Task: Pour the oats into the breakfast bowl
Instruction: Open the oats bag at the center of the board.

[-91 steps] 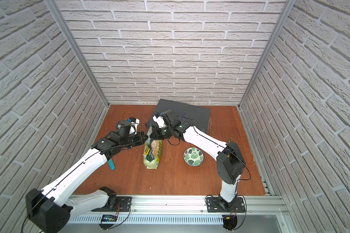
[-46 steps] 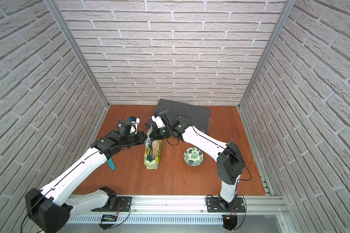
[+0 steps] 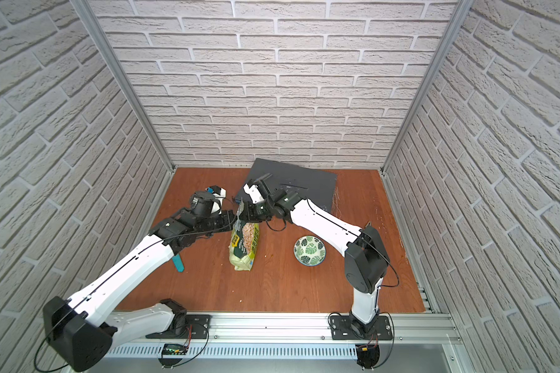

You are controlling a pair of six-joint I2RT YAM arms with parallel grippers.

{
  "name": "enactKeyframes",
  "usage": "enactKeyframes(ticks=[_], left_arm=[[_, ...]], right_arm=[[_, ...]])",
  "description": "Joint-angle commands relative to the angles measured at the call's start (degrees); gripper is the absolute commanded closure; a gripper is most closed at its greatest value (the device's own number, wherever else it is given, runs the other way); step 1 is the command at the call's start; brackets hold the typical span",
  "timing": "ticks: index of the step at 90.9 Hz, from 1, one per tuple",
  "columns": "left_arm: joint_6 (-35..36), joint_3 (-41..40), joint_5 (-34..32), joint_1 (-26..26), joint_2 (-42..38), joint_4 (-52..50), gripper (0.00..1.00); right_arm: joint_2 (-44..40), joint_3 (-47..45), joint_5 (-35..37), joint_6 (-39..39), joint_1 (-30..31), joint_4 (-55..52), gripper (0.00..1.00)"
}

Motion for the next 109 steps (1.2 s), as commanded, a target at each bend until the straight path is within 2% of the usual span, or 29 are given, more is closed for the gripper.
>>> enactKeyframes(ticks=[1, 33, 49, 72, 109], left_arm=[[0.2, 1.2, -1.4, -0.3, 0.4, 2.7, 1.0], [-0.1, 1.4, -2.1, -0.6, -0.3, 2.2, 1.0], [-0.1, 1.2, -3.7, -0.6, -1.2, 1.8, 1.0], [0.4, 0.6, -13.9, -0.6, -3.5, -2.3, 1.0], [0.4, -0.6, -18.9, -0.6, -4.7, -2.7, 1.0]], right_arm=[[1.3, 2.2, 0.4, 0.4, -0.2, -1.2, 0.89], [3.5, 4.4, 0.9, 0.5, -0.1, -2.8, 0.85], [4.5, 5.7, 0.5, 0.0, 0.3, -3.8, 0.97], [1.4, 4.7, 11.2, -4.6, 0.6, -10.1, 0.97], [-0.4, 5.5, 25.1, -7.5, 1.8, -16.9, 0.97]])
